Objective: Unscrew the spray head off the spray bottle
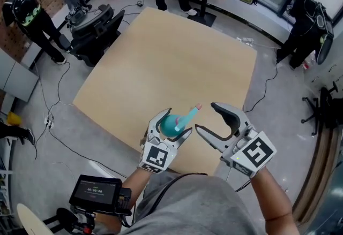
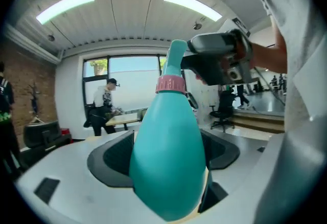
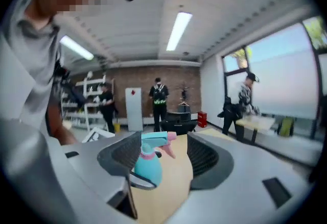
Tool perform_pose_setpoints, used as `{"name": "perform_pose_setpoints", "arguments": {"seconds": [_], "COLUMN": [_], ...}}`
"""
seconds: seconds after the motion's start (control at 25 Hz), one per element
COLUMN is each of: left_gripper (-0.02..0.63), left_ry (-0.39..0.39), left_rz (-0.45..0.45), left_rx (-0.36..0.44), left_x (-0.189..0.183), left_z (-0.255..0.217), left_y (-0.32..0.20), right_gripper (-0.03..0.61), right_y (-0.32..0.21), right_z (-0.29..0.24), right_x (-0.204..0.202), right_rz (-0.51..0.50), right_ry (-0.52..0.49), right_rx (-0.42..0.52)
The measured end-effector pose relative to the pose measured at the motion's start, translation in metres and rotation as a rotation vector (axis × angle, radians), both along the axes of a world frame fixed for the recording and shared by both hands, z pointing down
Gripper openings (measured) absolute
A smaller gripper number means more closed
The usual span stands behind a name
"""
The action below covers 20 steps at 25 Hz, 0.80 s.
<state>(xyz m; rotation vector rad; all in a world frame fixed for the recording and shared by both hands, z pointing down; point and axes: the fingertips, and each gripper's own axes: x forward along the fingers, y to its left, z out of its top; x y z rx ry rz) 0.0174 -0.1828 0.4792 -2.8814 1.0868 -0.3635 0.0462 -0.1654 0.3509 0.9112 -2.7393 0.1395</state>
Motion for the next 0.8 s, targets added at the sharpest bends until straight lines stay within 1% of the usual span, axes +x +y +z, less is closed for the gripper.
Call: {"name": "perform_pose_setpoints", "arguments": {"seconds": [0.08,0.16,0.2,0.24,0.28,0.32,0.4,0.44,0.52,0.6,0.68,0.8], "left_gripper": [0.387,0.387,0.387,0.387,0.387,0.387,0.387,0.387,0.387,0.387,0.387,0.387], "left_ry": [-0.038,-0.095,-0.119,-0.14,-0.163,-0.189,-0.233,-0.248,-0.257,-0.246,-0.226,-0.153], "left_rz": [-0.111,-0.173,-0.188,-0.195,-0.196,-0.193,-0.184,-0.181,-0.175,-0.156,-0.101,0.055], "left_rx": [0.044,0.113,0.141,0.165,0.189,0.213,0.248,0.251,0.232,0.201,0.173,0.093], "left_x": [-0.007,-0.008,-0.007,-0.005,-0.002,0.002,0.008,0.011,0.012,0.011,0.011,0.018], "left_z": [-0.003,-0.01,-0.012,-0.012,-0.011,-0.009,-0.004,-0.002,0.001,0.004,0.009,0.017], "left_y": [-0.009,-0.015,-0.017,-0.02,-0.021,-0.022,-0.021,-0.02,-0.016,-0.012,-0.009,-0.001], "right_gripper": [0.262,0.262,0.262,0.262,0.262,0.262,0.262,0.261,0.257,0.176,0.163,0.145], "right_y": [0.006,0.007,0.003,-0.003,-0.009,-0.014,-0.016,-0.015,-0.009,-0.003,-0.001,0.003], "right_z": [-0.001,-0.002,0.0,0.005,0.013,0.023,0.041,0.047,0.051,0.051,0.052,0.052], "right_x": [0.001,-0.004,-0.006,-0.006,-0.005,-0.006,-0.01,-0.012,-0.015,-0.016,-0.02,-0.026], "right_rz": [0.072,0.12,0.158,0.202,0.242,0.267,0.268,0.253,0.219,0.187,0.152,0.053], "right_ry": [-0.206,-0.373,-0.435,-0.474,-0.485,-0.473,-0.427,-0.404,-0.344,-0.255,-0.177,-0.102], "right_rx": [-0.177,-0.295,-0.336,-0.364,-0.382,-0.395,-0.424,-0.438,-0.441,-0.405,-0.367,-0.345]}}
